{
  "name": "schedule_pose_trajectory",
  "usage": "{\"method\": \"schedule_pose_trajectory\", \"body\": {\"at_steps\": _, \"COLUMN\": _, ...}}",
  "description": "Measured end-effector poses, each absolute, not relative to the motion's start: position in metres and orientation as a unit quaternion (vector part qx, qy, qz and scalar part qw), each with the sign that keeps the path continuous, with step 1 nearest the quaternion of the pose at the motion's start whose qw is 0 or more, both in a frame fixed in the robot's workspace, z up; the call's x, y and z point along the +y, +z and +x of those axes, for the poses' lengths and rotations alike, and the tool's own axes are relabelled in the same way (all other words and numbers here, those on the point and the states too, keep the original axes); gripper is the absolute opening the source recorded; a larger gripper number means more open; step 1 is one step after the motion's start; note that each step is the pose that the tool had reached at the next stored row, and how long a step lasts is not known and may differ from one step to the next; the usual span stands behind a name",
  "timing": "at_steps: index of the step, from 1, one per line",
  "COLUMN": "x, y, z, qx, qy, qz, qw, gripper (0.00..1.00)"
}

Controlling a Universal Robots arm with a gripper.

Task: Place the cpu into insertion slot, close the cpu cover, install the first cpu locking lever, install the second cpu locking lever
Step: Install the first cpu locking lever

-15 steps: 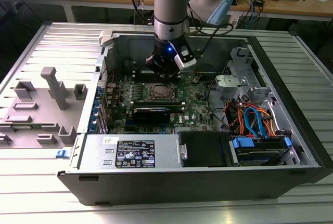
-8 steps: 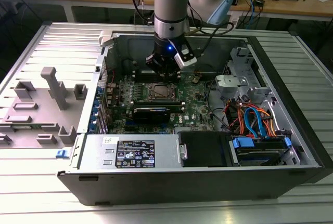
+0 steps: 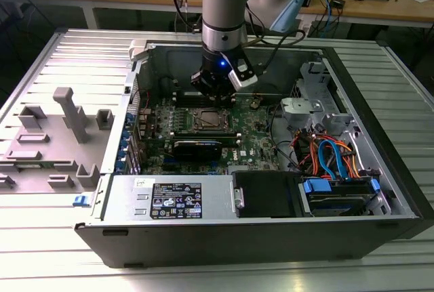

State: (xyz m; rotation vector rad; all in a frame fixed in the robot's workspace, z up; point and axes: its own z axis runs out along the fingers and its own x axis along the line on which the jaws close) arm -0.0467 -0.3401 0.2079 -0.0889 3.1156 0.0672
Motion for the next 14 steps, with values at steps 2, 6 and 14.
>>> {"method": "schedule_pose_trajectory", "body": {"at_steps": 2, "x": -0.3403, "y": 0.2078, "z": -0.0467, "qx": 0.999, "qy": 0.022, "qz": -0.029, "qw": 0.012, "gripper": 0.11}}
{"method": "schedule_pose_trajectory", "body": {"at_steps": 6, "x": -0.3415, "y": 0.2076, "z": -0.0467, "qx": 0.999, "qy": 0.022, "qz": -0.029, "qw": 0.012, "gripper": 0.11}}
{"method": "schedule_pose_trajectory", "body": {"at_steps": 14, "x": -0.3421, "y": 0.2046, "z": -0.0467, "qx": 0.999, "qy": 0.021, "qz": -0.029, "qw": 0.012, "gripper": 0.11}}
